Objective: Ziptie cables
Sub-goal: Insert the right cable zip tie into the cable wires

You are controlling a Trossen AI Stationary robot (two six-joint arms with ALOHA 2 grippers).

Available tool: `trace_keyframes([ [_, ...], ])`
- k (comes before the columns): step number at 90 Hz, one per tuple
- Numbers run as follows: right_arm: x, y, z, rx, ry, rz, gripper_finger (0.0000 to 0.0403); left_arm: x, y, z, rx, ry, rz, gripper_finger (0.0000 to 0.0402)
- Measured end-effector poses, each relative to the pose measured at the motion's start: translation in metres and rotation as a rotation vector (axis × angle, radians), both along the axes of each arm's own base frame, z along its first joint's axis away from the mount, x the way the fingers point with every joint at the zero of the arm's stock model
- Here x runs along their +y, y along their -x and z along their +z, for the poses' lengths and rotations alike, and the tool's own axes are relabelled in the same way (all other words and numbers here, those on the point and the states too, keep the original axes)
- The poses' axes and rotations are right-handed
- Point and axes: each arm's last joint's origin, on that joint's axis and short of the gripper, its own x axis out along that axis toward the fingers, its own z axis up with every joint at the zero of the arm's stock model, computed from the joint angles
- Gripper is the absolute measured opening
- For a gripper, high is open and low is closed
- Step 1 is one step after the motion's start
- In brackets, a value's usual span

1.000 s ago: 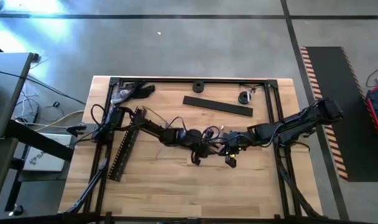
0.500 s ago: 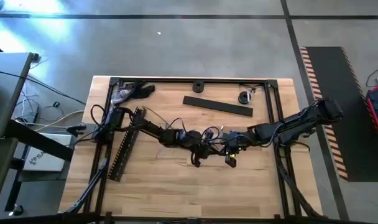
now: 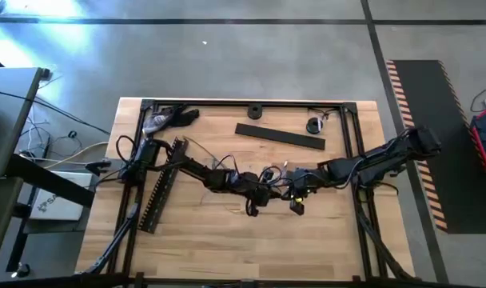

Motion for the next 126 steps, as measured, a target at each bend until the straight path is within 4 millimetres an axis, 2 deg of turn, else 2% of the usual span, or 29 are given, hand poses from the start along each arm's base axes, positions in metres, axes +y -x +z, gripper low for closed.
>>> trace_keyframes([
  [21, 0.004, 0.004, -0.003, 0.048, -0.002, -0.007, 0.0, 0.004, 0.001, 0.006, 0.004, -0.005, 0.019, 0.0],
  [35, 0.003, 0.009, 0.001, 0.051, 0.046, 0.069, 0.0, 0.007, 0.001, 0.007, 0.01, 0.025, 0.032, 0.0],
  [54, 0.001, 0.021, 0.022, 0.253, 0.223, 0.118, 0.0028, 0.008, 0.001, 0.007, 0.011, 0.053, 0.04, 0.0],
  [63, 0.017, 0.028, 0.021, 0.165, 0.407, 0.102, 0.0046, 0.008, 0.001, 0.007, 0.012, 0.058, 0.042, 0.0],
  [74, 0.035, 0.038, 0.01, 0.029, 0.561, -0.035, 0.0052, 0.008, 0.001, 0.007, 0.011, 0.066, 0.045, 0.0],
  [82, 0.041, 0.042, 0.007, -0.018, 0.545, -0.059, 0.0053, 0.008, 0.001, 0.007, 0.012, 0.075, 0.047, 0.0],
  [103, 0.046, 0.034, 0.016, -0.069, 0.606, 0.071, 0.0061, 0.008, 0.001, 0.007, 0.011, 0.084, 0.052, 0.0],
  [117, 0.048, 0.032, 0.013, -0.151, 0.625, 0.111, 0.0108, 0.009, 0.0, 0.008, 0.004, 0.099, 0.059, 0.0],
  [126, 0.046, 0.031, 0.012, -0.173, 0.686, 0.071, 0.0145, 0.009, 0.0, 0.008, 0.004, 0.099, 0.061, 0.0],
])
